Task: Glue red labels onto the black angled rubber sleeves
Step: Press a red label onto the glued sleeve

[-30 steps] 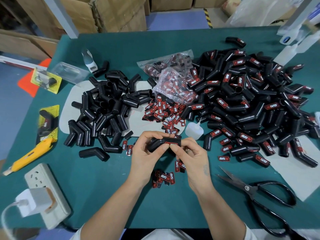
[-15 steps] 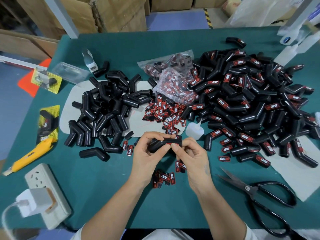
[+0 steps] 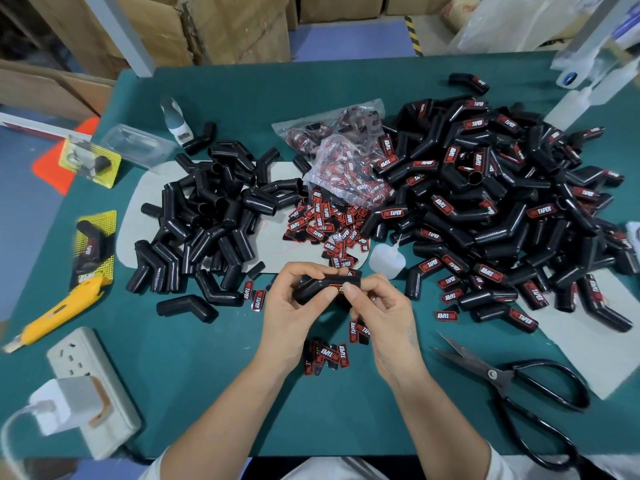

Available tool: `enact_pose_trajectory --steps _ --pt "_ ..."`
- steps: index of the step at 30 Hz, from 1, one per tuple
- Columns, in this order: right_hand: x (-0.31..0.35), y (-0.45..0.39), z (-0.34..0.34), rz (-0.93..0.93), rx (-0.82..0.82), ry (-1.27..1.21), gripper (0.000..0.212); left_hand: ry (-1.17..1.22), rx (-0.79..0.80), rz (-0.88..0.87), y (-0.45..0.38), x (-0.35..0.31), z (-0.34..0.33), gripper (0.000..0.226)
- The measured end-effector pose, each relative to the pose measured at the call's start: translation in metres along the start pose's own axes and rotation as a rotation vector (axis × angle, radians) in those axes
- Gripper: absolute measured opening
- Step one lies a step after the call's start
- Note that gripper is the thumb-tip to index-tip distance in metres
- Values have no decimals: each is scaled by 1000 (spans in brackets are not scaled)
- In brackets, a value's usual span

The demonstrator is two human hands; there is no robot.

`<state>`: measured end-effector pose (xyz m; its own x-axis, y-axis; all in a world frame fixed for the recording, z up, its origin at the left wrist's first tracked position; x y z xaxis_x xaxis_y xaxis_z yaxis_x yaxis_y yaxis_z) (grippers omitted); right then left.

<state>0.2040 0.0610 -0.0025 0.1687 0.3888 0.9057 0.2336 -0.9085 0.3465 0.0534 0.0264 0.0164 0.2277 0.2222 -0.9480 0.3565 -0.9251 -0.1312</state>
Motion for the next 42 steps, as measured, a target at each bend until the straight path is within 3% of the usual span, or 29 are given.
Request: enact_pose_trajectory --steps 7,13,17,42 --pt "4 4 -2 -49 38 -41 24 -137 35 -108 -1 -8 -2 25" --pt "3 4 -3 -59 64 -49 23 -372 75 -208 2 -11 0 11" --pt "0 2 -1 -55 74 -65 21 -444 84 -258 1 -15 -1 16" --pt "-4 -1 3 -59 28 -5 31 -537 188 -318 -3 -11 -1 17"
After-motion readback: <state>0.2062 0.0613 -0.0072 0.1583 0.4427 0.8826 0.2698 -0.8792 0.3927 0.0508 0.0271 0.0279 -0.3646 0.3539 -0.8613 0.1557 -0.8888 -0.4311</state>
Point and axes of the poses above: each hand's wrist, its own y-axis away from the middle knuckle, its own z-axis out of the back of the hand, x = y × z, the point moved 6 cm from there along -y, towards the middle knuckle, and after that the axes turned 7 degrees about -z, right-handed, at the moved point
